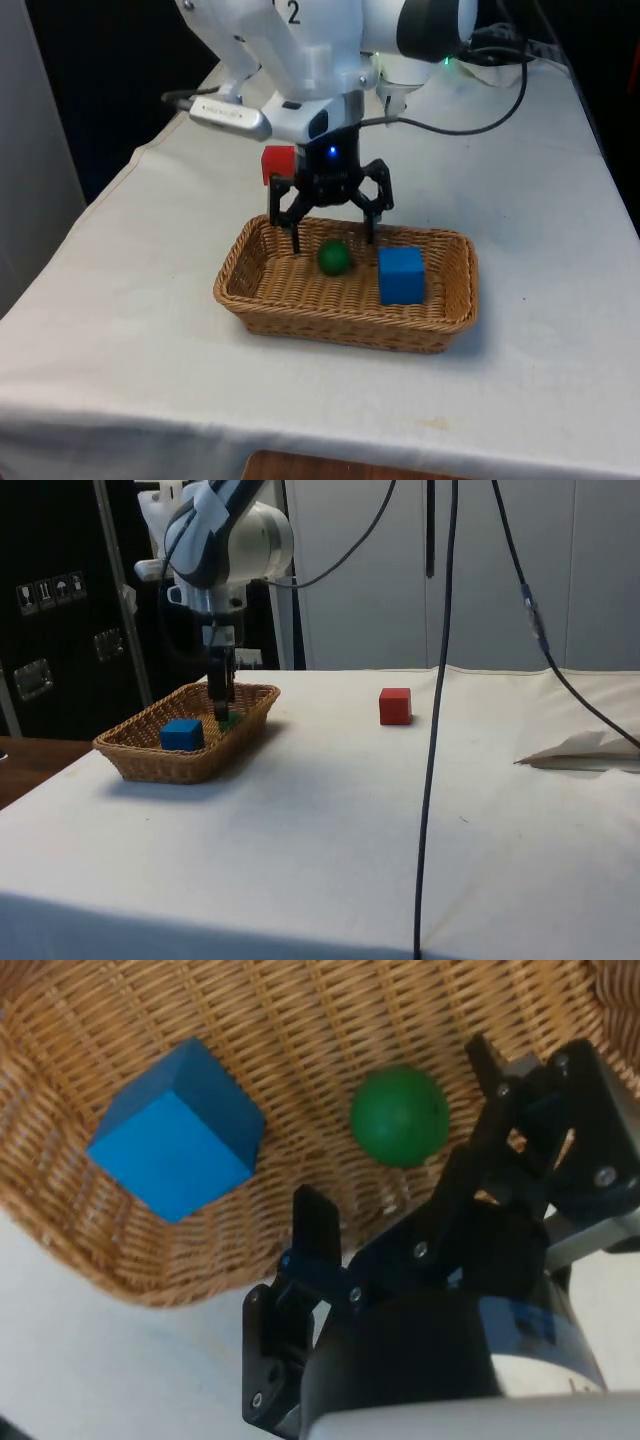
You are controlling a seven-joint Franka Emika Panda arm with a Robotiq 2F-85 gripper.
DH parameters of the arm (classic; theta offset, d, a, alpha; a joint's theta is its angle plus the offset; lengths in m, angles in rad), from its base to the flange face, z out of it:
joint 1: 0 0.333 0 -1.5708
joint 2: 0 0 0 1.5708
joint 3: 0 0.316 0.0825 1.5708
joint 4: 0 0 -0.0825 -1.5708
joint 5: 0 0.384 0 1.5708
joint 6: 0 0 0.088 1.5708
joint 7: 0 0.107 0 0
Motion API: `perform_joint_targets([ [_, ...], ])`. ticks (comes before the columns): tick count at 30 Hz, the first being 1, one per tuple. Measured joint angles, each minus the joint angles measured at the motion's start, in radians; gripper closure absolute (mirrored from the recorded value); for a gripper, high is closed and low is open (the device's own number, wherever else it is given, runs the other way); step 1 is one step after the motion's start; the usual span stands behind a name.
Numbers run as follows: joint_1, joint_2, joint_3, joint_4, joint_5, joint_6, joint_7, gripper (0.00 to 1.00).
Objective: Place all non-red objects into the basket.
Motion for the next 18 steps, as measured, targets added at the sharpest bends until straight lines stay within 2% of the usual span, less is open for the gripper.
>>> perform_joint_targets([
  [18,0.014,-0.092,-0.029,-0.005,-0.008,-0.068,0.106,0.00],
])
